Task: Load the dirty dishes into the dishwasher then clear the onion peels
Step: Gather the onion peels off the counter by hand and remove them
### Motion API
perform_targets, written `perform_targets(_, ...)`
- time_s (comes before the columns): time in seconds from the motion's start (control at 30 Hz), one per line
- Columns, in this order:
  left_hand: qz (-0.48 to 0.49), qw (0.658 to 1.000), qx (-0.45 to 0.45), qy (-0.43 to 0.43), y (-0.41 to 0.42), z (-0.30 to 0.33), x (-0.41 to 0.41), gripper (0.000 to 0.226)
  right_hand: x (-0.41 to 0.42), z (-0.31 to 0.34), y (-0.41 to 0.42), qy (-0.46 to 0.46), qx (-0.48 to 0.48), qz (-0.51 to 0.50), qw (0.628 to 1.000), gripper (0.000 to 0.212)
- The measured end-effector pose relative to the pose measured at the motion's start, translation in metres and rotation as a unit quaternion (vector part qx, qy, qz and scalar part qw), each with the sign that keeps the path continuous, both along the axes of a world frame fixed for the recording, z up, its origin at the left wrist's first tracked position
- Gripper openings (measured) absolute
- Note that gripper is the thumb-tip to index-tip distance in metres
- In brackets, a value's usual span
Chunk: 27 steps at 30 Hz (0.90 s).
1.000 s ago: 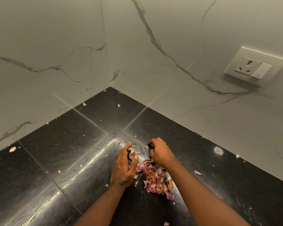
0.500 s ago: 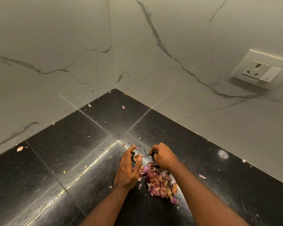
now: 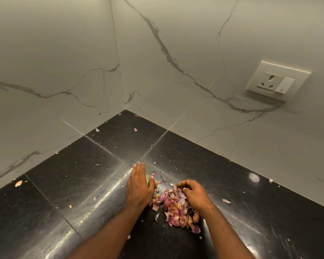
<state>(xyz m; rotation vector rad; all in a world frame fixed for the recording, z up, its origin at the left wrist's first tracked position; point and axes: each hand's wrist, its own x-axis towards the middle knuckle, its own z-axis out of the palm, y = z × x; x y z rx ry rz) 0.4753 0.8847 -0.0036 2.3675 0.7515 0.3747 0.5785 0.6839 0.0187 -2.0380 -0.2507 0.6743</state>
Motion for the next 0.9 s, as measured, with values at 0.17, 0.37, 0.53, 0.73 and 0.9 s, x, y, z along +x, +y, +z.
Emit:
perform_targets(0.17,-0.093,0.967,0.089,0.219,0.009,0.002,0.014,0.101,-0.003,-0.009,-0.008,0.016,0.042,-0.038,0.998,0.037)
perform_targets(0.37,-0.321,0.942,-0.033,0.093,-0.017,0.011,-0.02,0.063,-0.011,-0.009,-0.007,-0.035,0.034,-0.023,0.999,0.04)
perform_targets(0.53,-0.134,0.983,-0.075,-0.098,-0.006,0.017,-0.019,0.027,-0.015,-0.009,-0.013,-0.037,0.04,-0.025,0.998,0.043)
perform_targets(0.73,-0.2,0.969,0.058,0.136,-0.003,0.01,0.001,0.063,-0.021,-0.012,-0.018,-0.037,0.048,-0.033,0.998,0.046)
perform_targets(0.9,-0.289,0.956,-0.032,0.028,-0.038,0.011,-0.02,0.044,-0.028,-0.024,-0.026,-0.088,0.061,-0.023,0.994,0.046)
